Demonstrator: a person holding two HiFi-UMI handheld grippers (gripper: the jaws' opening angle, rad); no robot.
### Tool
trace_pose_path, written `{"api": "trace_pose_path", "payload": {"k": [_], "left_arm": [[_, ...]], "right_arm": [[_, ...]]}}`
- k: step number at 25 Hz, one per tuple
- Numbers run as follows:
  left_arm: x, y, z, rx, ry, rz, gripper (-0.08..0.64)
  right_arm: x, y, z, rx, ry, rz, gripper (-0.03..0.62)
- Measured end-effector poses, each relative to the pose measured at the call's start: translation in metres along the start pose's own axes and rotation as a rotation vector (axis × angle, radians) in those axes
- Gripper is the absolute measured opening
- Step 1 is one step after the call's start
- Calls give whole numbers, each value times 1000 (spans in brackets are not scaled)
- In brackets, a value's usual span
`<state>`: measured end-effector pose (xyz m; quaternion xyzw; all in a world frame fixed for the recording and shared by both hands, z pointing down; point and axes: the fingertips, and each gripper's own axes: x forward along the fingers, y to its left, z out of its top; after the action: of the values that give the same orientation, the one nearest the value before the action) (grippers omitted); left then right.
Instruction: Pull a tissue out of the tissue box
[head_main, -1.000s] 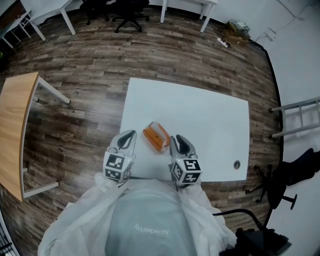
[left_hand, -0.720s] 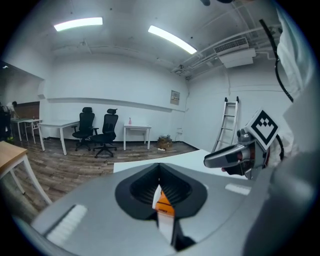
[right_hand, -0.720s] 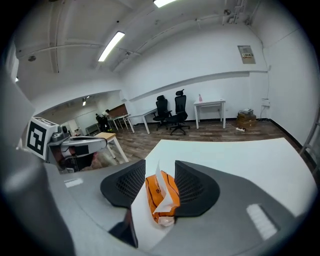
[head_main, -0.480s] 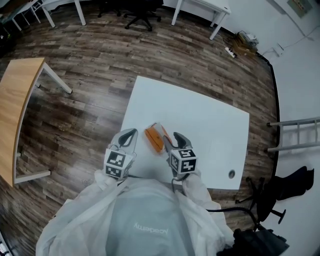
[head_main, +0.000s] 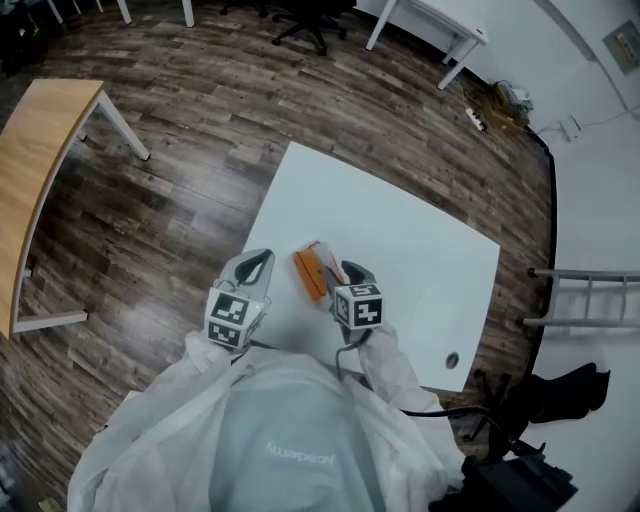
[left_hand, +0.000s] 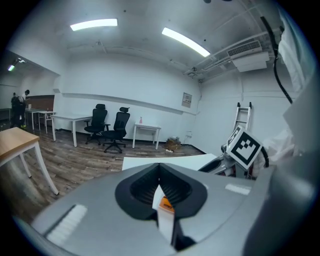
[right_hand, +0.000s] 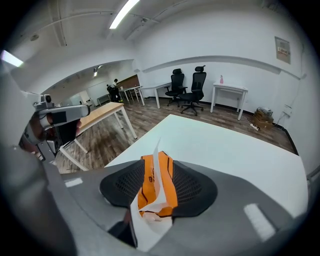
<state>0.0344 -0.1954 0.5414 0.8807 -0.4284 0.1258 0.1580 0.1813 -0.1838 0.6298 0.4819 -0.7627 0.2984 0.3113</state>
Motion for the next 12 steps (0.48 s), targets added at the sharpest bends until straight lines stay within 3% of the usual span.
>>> {"api": "trace_pose_path", "payload": {"k": [12], "left_arm": [[-4, 0, -17, -48, 18, 30, 0]], "right_arm": [[15, -2, -10, -27, 64, 12, 99]]}}
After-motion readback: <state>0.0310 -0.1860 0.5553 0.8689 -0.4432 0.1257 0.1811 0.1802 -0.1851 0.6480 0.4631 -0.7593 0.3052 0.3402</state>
